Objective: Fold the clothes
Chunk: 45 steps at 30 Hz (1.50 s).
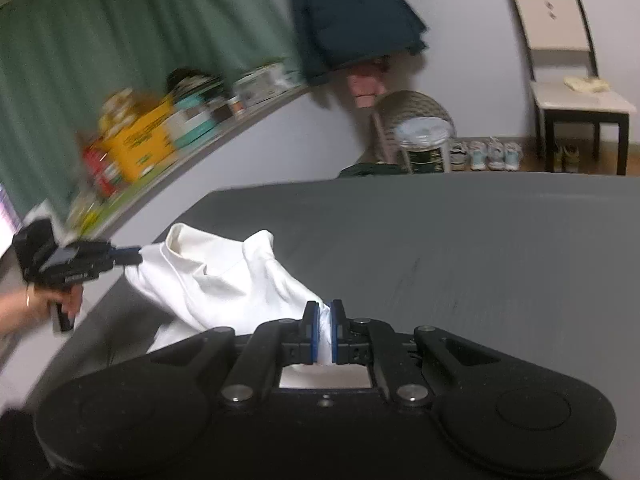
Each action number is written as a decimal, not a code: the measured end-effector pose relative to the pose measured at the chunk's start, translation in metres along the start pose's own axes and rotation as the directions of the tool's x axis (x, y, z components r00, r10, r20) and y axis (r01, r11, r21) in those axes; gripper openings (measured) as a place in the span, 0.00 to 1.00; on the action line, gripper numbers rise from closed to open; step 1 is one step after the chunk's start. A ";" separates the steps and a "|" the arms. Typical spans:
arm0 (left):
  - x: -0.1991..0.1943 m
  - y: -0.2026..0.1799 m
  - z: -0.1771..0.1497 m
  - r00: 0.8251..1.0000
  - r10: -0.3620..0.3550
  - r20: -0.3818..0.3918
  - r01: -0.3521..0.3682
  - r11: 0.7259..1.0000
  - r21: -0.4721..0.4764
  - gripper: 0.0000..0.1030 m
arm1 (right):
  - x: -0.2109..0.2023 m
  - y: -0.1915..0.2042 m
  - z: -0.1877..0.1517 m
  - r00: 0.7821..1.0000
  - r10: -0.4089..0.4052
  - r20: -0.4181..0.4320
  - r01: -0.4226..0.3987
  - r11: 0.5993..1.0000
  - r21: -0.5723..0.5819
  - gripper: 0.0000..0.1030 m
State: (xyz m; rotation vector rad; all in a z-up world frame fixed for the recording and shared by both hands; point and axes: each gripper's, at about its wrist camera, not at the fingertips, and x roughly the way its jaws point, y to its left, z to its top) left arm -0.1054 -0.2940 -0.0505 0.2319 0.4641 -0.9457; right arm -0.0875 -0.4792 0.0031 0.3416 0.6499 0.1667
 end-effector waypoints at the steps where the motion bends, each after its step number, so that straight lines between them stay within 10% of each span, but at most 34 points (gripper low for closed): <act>1: -0.011 -0.009 -0.011 1.000 -0.022 -0.019 0.023 0.999 0.025 0.05 | -0.009 0.009 -0.015 1.000 0.005 -0.024 -0.006 1.000 -0.012 0.06; 5: -0.035 -0.042 -0.065 0.988 -0.074 -0.136 0.084 0.994 0.068 0.05 | -0.017 0.034 -0.079 0.987 0.007 -0.162 -0.016 0.998 -0.057 0.06; 13: -0.037 -0.061 -0.109 0.970 0.060 -0.234 -0.019 0.985 0.172 0.06 | 0.014 0.063 -0.127 0.941 -0.083 -0.328 0.026 0.984 -0.175 0.07; 18: -0.045 -0.082 -0.097 0.970 0.037 -0.241 0.030 0.963 0.269 0.06 | 0.007 0.085 -0.128 0.936 -0.138 -0.324 0.022 0.942 -0.336 0.47; 20: -0.048 -0.090 -0.092 0.969 0.028 -0.244 0.049 0.951 0.306 0.07 | -0.002 0.098 -0.130 0.948 -0.152 -0.280 0.030 0.917 -0.399 0.48; 25: -0.056 -0.111 -0.080 0.967 0.007 -0.254 0.098 0.912 0.398 0.56 | 0.000 0.120 -0.131 0.950 -0.162 -0.266 0.002 0.857 -0.515 0.48; 27: -0.048 -0.126 -0.079 0.970 0.047 -0.239 0.083 0.859 0.505 0.90 | 0.008 0.127 -0.133 0.942 -0.175 -0.285 -0.019 0.823 -0.567 0.48; 28: -0.044 -0.134 -0.078 0.971 0.067 -0.229 0.074 0.827 0.558 0.90 | 0.013 0.130 -0.135 0.938 -0.179 -0.297 -0.031 0.810 -0.586 0.48; 30: -0.035 -0.149 -0.077 0.973 0.106 -0.205 0.057 0.752 0.656 0.90 | 0.023 0.132 -0.135 0.934 -0.172 -0.314 -0.051 0.804 -0.593 0.48; 32: -0.018 -0.153 -0.076 0.960 0.114 -0.255 0.092 0.734 0.673 0.89 | 0.033 0.130 -0.133 0.933 -0.164 -0.320 -0.055 0.813 -0.580 0.48; 34: -0.006 -0.152 -0.074 0.948 0.110 -0.298 0.120 0.745 0.656 0.89 | 0.042 0.123 -0.129 0.930 -0.144 -0.337 -0.065 0.840 -0.539 0.48; 38: 0.015 -0.135 -0.064 0.903 0.085 -0.421 0.151 0.856 0.495 0.89 | 0.057 0.103 -0.117 0.919 -0.071 -0.388 -0.108 0.900 -0.422 0.48; 40: 0.018 -0.126 -0.061 0.901 0.035 -0.432 0.163 0.896 0.413 0.73 | 0.062 0.093 -0.114 0.915 -0.031 -0.402 -0.127 0.924 -0.361 0.46; 42: 0.017 -0.126 -0.063 0.906 0.042 -0.421 0.154 0.894 0.420 0.26 | 0.066 0.087 -0.113 0.912 0.014 -0.410 -0.149 0.942 -0.300 0.31; 45: 0.011 -0.133 -0.071 0.906 -0.001 -0.423 0.209 0.870 0.446 0.06 | 0.059 0.093 -0.117 0.915 0.060 -0.400 -0.193 0.934 -0.300 0.23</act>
